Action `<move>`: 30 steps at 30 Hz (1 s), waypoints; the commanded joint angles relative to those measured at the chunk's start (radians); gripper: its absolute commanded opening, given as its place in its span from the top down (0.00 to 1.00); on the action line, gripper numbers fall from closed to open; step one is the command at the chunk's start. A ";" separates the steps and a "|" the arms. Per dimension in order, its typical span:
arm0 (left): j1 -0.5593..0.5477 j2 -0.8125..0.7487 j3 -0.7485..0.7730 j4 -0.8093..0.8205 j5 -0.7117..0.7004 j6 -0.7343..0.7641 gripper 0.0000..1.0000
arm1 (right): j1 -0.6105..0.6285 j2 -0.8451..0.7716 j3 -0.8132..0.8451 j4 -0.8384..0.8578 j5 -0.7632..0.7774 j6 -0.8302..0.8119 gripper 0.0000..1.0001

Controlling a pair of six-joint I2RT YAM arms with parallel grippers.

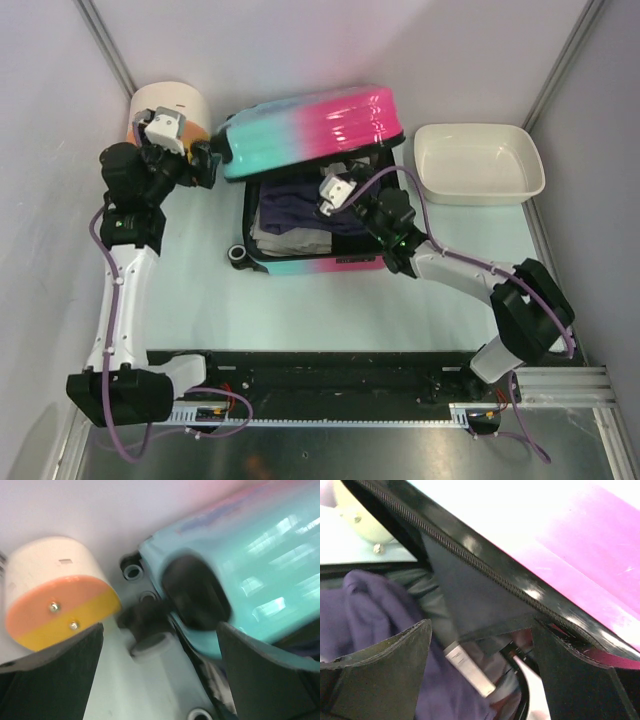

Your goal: Open, take out, and arrange the luggage

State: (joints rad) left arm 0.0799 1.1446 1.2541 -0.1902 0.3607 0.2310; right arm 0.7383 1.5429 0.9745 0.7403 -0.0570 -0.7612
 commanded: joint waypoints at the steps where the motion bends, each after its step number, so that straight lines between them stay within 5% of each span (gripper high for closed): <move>1: 0.056 -0.054 0.048 -0.201 0.122 -0.324 0.00 | -0.074 0.069 0.176 0.189 0.029 -0.043 0.14; 6: 0.150 -0.210 -0.102 -0.207 0.188 -0.427 0.00 | -0.149 0.175 0.349 0.203 0.008 -0.044 0.13; 12: 0.153 -0.203 -0.277 -0.196 0.230 -0.414 0.00 | -0.223 0.377 0.637 0.173 -0.003 -0.055 0.12; 23: -0.027 0.171 -0.265 -0.071 0.083 -0.348 0.03 | -0.312 0.773 1.280 0.047 0.057 -0.153 0.08; 30: -0.071 0.450 -0.150 -0.034 -0.020 -0.342 0.06 | -0.369 0.875 1.394 -0.001 0.056 -0.193 0.06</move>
State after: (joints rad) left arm 0.0170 1.4925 1.0187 -0.2813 0.4229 -0.1291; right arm 0.4252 2.3962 2.3074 0.7490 -0.0490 -0.9146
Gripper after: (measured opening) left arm 0.953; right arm 0.931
